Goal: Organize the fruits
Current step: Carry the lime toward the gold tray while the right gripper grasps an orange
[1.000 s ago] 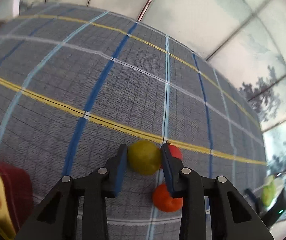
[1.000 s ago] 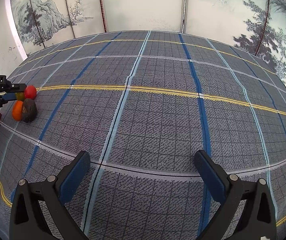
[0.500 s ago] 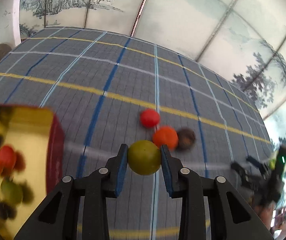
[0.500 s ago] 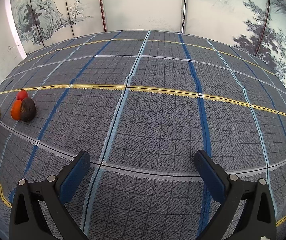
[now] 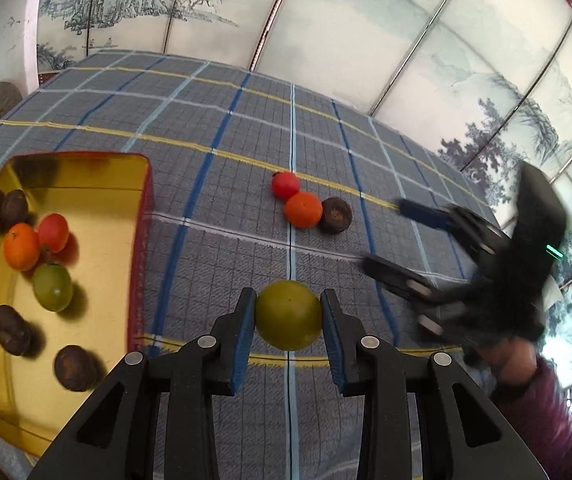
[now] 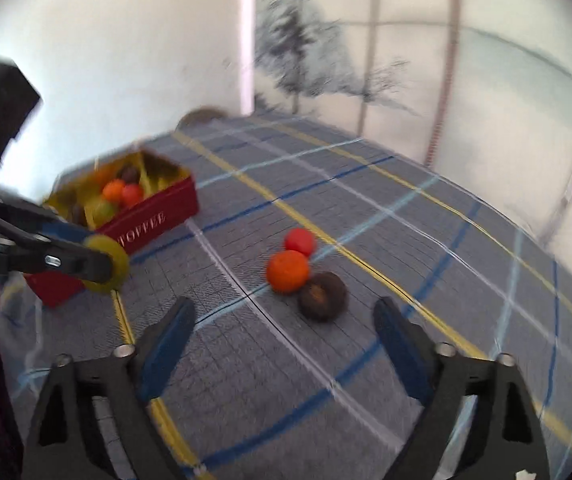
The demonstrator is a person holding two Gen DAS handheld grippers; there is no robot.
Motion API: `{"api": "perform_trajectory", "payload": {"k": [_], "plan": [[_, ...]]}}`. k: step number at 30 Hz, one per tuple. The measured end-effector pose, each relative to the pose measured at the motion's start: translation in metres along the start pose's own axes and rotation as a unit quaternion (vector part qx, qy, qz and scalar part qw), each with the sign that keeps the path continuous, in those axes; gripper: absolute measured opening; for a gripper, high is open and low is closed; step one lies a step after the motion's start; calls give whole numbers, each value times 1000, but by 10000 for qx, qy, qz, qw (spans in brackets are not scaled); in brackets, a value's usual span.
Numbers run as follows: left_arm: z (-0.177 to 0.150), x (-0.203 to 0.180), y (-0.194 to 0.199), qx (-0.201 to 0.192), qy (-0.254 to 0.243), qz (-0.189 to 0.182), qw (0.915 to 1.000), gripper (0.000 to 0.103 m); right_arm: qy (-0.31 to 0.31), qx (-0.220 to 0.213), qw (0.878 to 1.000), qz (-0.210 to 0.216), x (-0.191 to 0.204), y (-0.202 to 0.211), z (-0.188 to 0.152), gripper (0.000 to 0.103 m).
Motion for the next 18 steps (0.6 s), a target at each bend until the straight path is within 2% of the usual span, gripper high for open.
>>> {"api": "perform_trajectory", "payload": {"k": [2,4,10,11,12,13,14,15,17,18], "plan": [[2,3,9,-70,1,-20,10000,34,335,348,9987,157,1,-24,12,72],[4,8,17,-151,10,-3,9999,34,615,668,9958,120,0,-45,18,71],[5,28,32,-257,122,38,9996,34,782,1357,9875,176,-11,-85,22,70],[5,32,34,-262,149,57,9995,34,776,1474,9859,174,-11,-90,20,67],[5,37,35,-280,188,72,9994,34,767,1713,9821,144,-11,-99,15,53],[4,40,38,-300,211,87,9993,34,721,1734,9820,185,-10,-99,14,45],[4,43,40,-326,225,119,9991,34,628,1658,9839,210,-8,-96,17,41],[4,47,44,-361,238,168,9989,34,592,1586,9854,160,-6,-91,20,32],[2,55,51,-411,300,211,9985,34,577,1471,9874,27,1,-81,21,32],[1,59,55,-447,329,235,9982,34,434,1280,9907,132,11,-68,21,32]]}}
Point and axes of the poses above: each gripper's, at about its wrist camera, not at the fingertips, and y roughly against the way its jaws point, x to its left, z to its top, the point moved 7 cm from there along -y, roughly the way its jaws point, and after that the axes turned 2 degrees about -y, right-handed, at the moved point
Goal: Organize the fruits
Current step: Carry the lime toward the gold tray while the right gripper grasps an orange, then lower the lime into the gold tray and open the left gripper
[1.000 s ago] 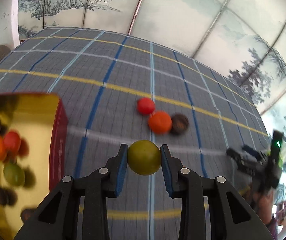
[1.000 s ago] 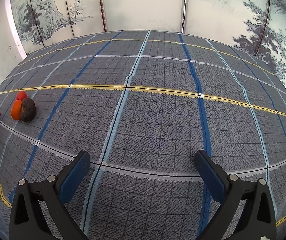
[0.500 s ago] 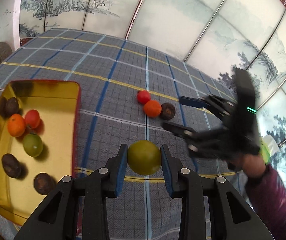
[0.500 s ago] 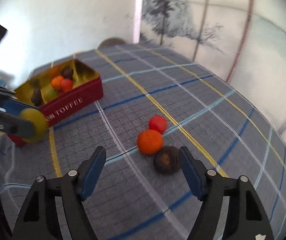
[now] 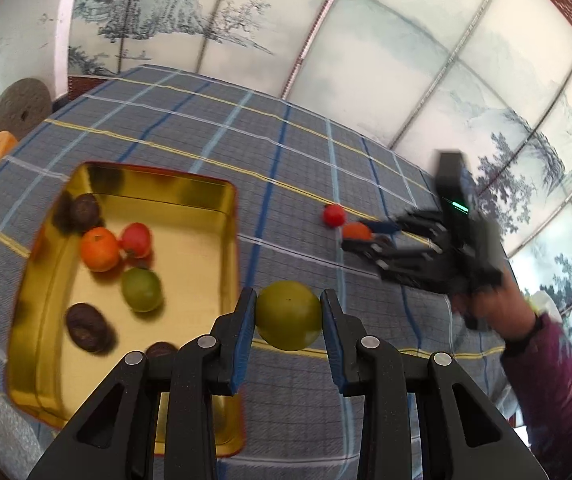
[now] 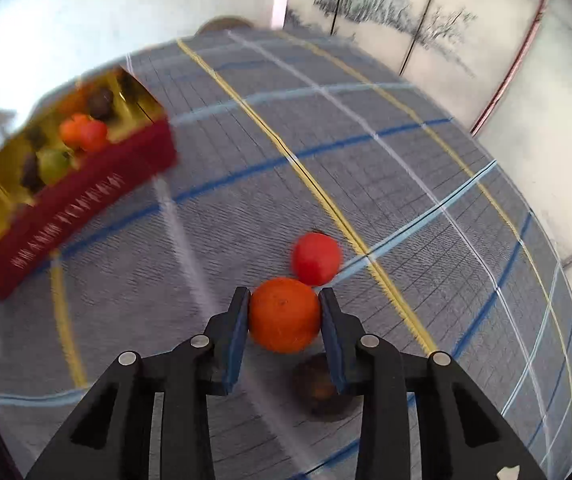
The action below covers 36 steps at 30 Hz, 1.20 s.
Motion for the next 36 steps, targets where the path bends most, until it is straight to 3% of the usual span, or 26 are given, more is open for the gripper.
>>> {"api": "perform_trajectory", "payload": {"k": [3,8,16,36], "plan": [[-4,14,11,-73,40,181,9998,34,-268,-511,9977,349,37,28,-14,32],[-17,39,22,-36,153,411,9990,34,-602,-726,9950,323,81,34,-50,32],[-29,56,32,-95,106,609,9980,34,-1110,-739,9909,210,79,28,-69,32],[-16,99,21,-87,26,1102,9939,35,-1246,-812,9887,176,80,27,-72,33]]}}
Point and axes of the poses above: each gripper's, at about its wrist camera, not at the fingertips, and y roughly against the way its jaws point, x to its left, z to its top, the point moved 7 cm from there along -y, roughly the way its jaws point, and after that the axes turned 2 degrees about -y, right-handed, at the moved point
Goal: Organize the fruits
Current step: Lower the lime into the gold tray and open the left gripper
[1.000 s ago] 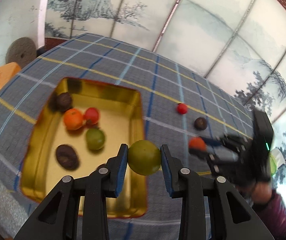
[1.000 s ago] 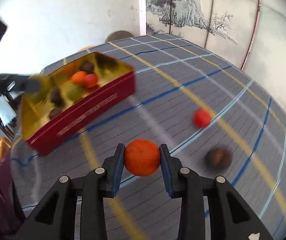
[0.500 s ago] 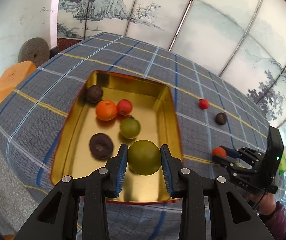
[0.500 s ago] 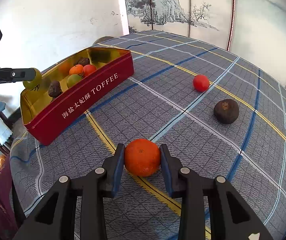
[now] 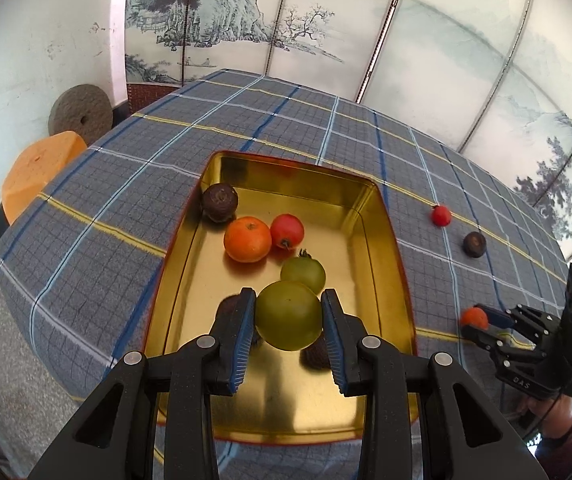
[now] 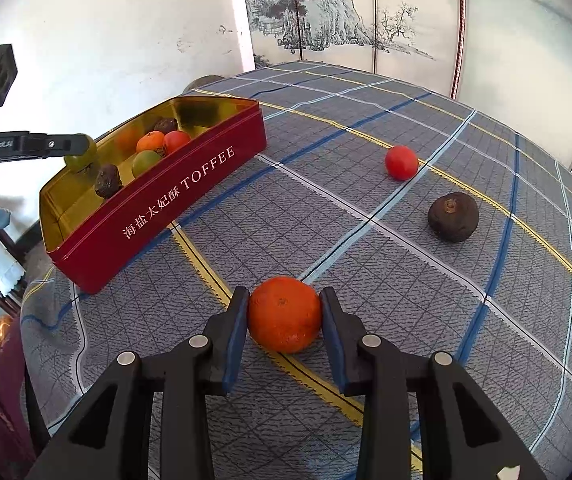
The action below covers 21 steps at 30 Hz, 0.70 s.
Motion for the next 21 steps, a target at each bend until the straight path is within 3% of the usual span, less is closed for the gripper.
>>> {"api": "perform_trajectory", "payload": {"k": [16,21], "plan": [[5,7,-20,12,-158,338,9993,39,9,74,10000,-23,3,-3,-3,33],[9,9,-3,-361,-9,217,9991,58,-251,42,9996,73,1,1,-6,33]]}}
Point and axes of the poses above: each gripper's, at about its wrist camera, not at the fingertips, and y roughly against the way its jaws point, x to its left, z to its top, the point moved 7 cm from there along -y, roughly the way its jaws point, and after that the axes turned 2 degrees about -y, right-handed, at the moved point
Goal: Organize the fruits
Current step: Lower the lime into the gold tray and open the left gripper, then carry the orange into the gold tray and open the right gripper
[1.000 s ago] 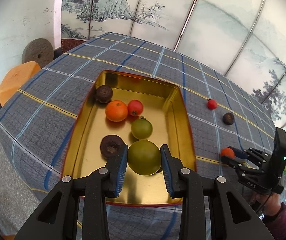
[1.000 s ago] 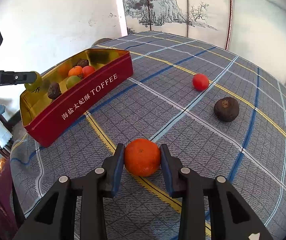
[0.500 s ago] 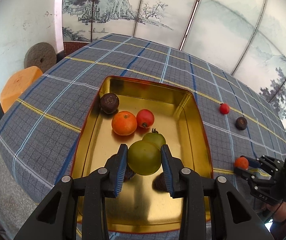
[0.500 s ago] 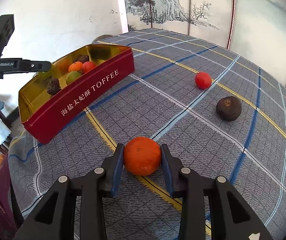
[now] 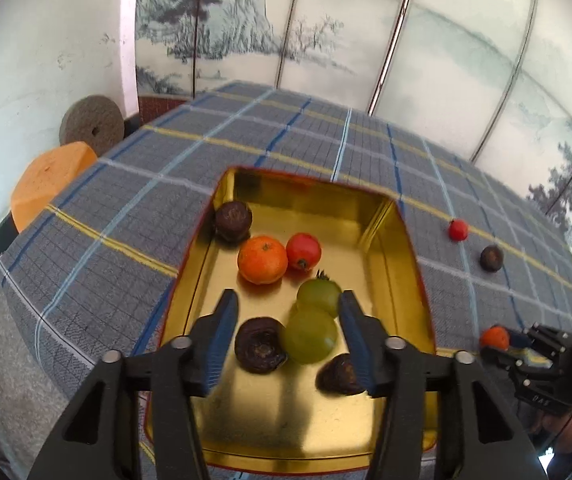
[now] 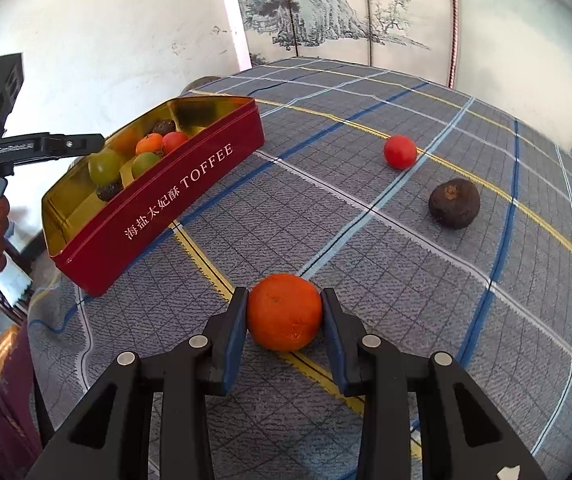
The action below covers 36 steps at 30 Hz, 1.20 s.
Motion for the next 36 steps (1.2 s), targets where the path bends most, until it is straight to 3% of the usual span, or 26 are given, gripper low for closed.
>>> {"api": "perform_trajectory", "payload": {"k": [3,9,20,28,36], "plan": [[2,-2,14,-256,-112,132,9995,67,-43,6,10000,-19,0,3,-2,32],[-11,-4,34,-355,-320,356,9982,69,-15,-77,10000,-6,9,14,5,33],[-30,4,56,-430,-516,694,9953,75,543,-433,9967,420,76,30,69,33],[-31,9,69,-578,-689,1014,9908,79,751,-304,9947,637,113,-1,110,33],[-32,14,75,-711,-756,1168,9877,85,674,-37,9954,674,121,-39,125,33]]}}
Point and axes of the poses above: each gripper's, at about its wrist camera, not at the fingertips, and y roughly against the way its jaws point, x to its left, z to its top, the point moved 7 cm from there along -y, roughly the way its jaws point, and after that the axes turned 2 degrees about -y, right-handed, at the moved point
